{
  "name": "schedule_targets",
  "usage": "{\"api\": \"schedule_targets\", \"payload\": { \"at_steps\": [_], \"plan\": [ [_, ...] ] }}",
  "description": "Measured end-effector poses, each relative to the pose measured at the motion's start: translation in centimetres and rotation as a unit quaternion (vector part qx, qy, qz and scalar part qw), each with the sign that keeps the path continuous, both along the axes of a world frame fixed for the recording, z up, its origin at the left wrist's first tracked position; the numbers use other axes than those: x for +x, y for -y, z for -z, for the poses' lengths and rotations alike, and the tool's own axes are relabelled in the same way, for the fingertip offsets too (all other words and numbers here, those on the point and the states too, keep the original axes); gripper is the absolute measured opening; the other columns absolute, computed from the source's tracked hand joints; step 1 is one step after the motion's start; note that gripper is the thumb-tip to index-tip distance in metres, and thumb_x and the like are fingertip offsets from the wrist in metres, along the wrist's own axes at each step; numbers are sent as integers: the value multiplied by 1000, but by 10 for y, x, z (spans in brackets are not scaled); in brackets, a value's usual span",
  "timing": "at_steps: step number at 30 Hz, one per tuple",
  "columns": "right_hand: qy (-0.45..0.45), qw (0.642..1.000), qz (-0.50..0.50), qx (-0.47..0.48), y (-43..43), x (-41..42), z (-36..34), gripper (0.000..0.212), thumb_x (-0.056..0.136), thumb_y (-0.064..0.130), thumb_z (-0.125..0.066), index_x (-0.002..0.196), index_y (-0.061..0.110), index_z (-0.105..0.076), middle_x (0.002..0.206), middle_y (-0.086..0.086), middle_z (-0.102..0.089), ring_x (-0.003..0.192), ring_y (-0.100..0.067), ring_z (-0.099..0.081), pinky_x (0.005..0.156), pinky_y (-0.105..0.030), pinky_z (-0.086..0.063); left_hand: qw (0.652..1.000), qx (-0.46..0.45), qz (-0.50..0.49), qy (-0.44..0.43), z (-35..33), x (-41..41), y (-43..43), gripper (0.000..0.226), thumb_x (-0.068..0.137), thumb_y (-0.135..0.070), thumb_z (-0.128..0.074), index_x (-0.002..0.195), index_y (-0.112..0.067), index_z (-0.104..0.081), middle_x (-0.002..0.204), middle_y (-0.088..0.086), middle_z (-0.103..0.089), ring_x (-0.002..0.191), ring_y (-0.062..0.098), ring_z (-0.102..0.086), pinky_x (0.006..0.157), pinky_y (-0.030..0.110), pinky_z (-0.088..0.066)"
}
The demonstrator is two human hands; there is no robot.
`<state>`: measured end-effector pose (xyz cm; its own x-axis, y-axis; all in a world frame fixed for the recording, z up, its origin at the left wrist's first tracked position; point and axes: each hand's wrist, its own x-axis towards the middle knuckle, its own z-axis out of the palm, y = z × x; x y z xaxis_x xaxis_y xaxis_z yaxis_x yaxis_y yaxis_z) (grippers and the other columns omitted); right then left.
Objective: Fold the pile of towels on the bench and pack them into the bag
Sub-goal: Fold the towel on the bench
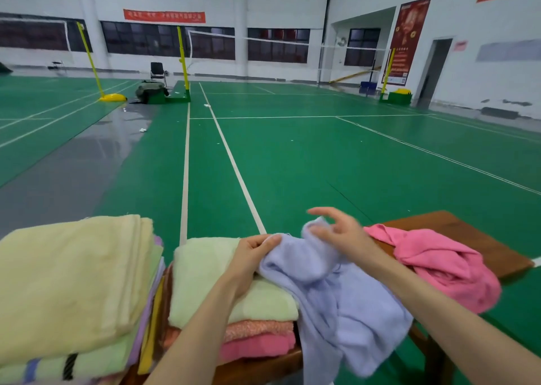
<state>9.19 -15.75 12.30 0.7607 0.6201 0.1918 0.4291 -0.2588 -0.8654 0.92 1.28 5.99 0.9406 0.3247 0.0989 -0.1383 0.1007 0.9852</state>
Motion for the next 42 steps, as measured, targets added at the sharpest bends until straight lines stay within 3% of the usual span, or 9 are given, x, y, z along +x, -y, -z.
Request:
{"api": "schedule_targets", "payload": {
  "at_steps": [2, 7, 13, 20, 23, 28, 31, 36, 42],
  "plan": [
    [13, 989, -61, -135, -18, -13, 6, 38, 80, 27, -70, 116, 22, -58, 96, 5, -61, 76, -2, -58, 63, -12, -42, 1000, 19, 24, 5, -1, -2, 0, 25, 89, -21, -59, 86, 1, -70, 75, 8, -67, 66, 14, -57, 59, 21, -47],
    [25, 969, -88, -231, -23, -9, -1, 36, 79, 38, -70, 58, 15, -51, 54, 7, -42, 48, -5, -36, 49, -21, -28, 999, 36, 13, -18, -2, -2, 0, 42, 69, -41, -72, 68, -1, -59, 59, 7, -50, 53, 14, -42, 49, 21, -34],
    [-131, 985, 96, 63, -11, 26, -39, 22, 86, 26, -66, 71, 9, -65, 69, -4, -65, 63, -16, -59, 70, -30, -50, 986, 121, 94, -70, -2, 1, 3, 53, 55, -51, -79, 62, -8, -48, 64, 8, -38, 57, 16, -32, 51, 27, -22],
    [-168, 850, 337, 369, 44, 92, -78, 24, 87, 25, -65, 68, 13, -55, 72, -2, -56, 71, -17, -54, 63, -22, -46, 976, 102, 181, -68, -3, -1, 3, 28, 74, -19, -75, 59, -9, -54, 58, -10, -57, 54, 3, -50, 54, 13, -37],
    [17, 897, 400, 189, 62, 89, -74, 29, 88, 24, -62, 75, -1, -59, 71, -8, -51, 74, -16, -44, 46, -13, -33, 975, 117, 185, -42, -4, 0, 3, 30, 74, -33, -71, 80, -6, -59, 76, 0, -60, 70, 12, -52, 66, 22, -41],
    [38, 991, -9, -130, 38, 33, -35, 56, 77, 30, -75, 127, 19, -54, 100, 7, -57, 79, 0, -52, 67, -11, -40, 966, 197, 170, -1, -36, 18, 32, 33, 88, -37, -60, 79, -6, -54, 70, -5, -50, 64, 9, -44, 55, 15, -36],
    [-3, 976, -103, -191, 26, 23, -8, 42, 64, 41, -79, 91, 10, -69, 75, 7, -57, 65, 1, -47, 61, -18, -37, 964, 223, 140, 28, -55, 30, 48, 26, 94, -19, -55, 68, -20, -52, 55, -20, -48, 54, -4, -40, 53, 9, -33],
    [-69, 996, 4, 56, 34, 37, -22, 11, 78, 7, -71, 68, 11, -66, 62, 6, -62, 60, -3, -52, 61, -22, -43, 971, 201, 130, -14, -57, 35, 34, 27, 79, -38, -69, 66, -18, -56, 58, -12, -49, 53, 3, -40, 51, 14, -30],
    [-164, 895, 169, 379, 61, 69, -65, 6, 78, 13, -70, 77, 11, -65, 61, 3, -68, 55, -9, -62, 60, -21, -53, 956, 238, 168, -40, -70, 33, 28, 25, 91, -25, -59, 73, -9, -57, 63, -3, -51, 56, 9, -46, 54, 20, -37]
  ]
}}
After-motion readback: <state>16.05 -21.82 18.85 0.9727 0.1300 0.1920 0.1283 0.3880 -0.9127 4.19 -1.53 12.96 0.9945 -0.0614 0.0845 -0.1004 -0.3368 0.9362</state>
